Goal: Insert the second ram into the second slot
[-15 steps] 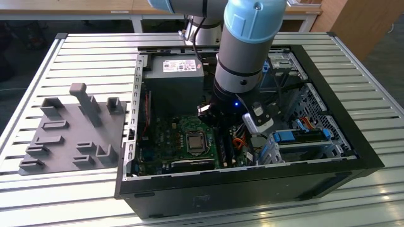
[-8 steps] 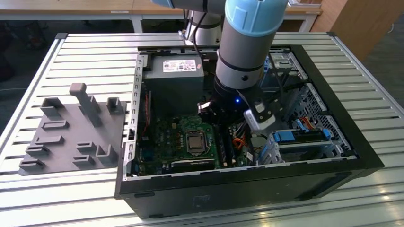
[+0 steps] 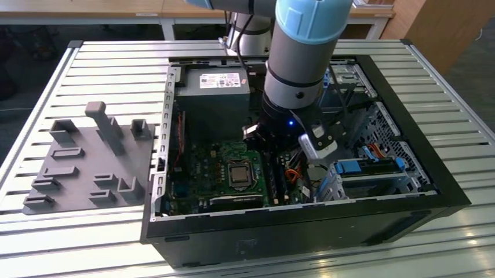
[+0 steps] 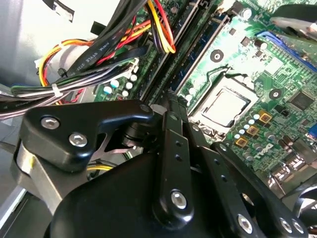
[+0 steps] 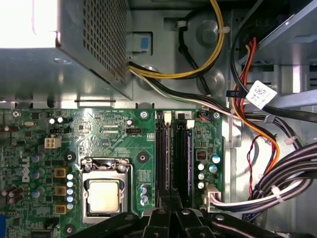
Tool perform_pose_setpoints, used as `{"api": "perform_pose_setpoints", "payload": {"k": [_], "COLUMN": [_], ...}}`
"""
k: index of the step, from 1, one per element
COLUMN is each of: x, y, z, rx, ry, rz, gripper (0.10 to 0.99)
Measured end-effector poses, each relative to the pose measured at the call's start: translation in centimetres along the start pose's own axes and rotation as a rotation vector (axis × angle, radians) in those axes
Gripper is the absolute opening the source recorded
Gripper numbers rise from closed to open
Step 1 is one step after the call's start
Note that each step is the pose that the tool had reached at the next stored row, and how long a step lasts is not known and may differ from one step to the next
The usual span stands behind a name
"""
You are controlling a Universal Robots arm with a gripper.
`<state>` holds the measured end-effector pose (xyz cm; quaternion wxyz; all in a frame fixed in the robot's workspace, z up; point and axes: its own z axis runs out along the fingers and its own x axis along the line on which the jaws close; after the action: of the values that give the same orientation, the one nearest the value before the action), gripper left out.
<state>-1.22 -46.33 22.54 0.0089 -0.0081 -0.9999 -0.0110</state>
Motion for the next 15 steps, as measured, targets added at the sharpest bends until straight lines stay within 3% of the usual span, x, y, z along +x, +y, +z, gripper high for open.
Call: {"api": "perform_pose_setpoints", "payload": {"k": [15], "x": [-0.02], "y": [-0.03], "z": [0.93], "rx": [0.000], "ry": [0.0002], "rz": [0.000], "gripper": [0.106]}}
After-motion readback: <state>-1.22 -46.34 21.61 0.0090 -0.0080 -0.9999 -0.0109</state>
